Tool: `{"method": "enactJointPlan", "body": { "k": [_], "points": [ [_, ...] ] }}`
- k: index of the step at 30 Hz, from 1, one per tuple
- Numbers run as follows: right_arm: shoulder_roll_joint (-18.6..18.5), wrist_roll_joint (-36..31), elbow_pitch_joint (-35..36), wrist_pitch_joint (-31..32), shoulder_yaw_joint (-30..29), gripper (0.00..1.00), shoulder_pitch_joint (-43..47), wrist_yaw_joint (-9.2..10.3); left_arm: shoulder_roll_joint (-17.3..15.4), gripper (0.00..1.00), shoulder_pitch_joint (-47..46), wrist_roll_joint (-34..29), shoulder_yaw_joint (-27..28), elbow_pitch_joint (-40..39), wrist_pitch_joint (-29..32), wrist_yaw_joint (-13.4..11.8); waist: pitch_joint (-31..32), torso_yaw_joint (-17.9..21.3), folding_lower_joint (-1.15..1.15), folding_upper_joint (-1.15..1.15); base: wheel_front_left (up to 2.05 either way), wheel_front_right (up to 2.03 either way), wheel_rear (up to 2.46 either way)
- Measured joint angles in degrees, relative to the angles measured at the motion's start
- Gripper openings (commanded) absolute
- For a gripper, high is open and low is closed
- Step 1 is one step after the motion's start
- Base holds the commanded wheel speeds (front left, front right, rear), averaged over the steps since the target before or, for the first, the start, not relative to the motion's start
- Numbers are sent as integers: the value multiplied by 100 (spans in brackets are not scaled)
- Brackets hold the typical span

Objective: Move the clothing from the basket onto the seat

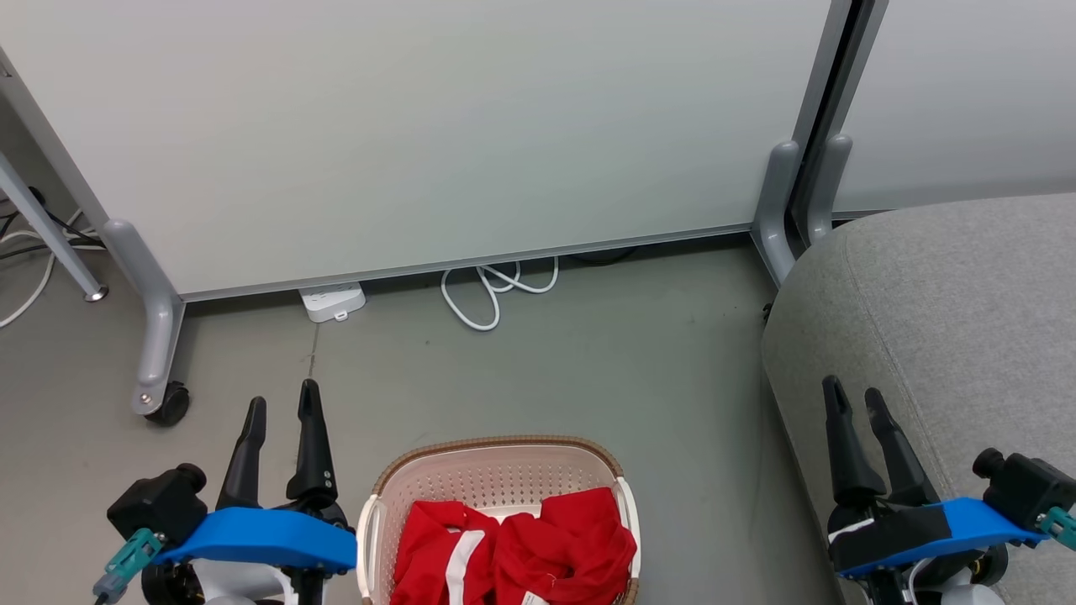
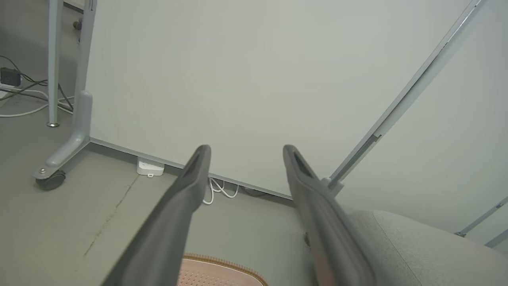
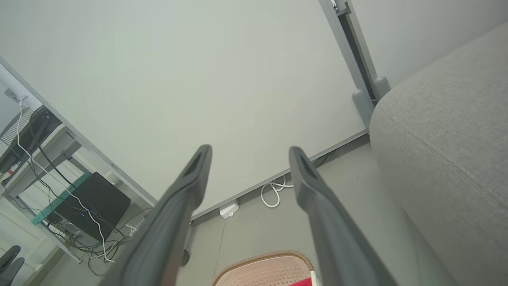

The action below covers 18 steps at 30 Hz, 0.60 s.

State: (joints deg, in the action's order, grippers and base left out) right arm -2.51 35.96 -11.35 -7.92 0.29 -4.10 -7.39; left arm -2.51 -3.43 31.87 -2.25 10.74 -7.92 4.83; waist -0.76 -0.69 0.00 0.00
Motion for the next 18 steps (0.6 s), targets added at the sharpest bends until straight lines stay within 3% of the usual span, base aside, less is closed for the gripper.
{"method": "enactJointPlan", "body": {
  "k": [18],
  "points": [
    [-5, -1013, -25, -257, 79, 100, 75, -1, -10, 100, 0, -998, -144, 37, -256, -23, 9, -24, 0, 0, 0, 0, 0]
  ]
}}
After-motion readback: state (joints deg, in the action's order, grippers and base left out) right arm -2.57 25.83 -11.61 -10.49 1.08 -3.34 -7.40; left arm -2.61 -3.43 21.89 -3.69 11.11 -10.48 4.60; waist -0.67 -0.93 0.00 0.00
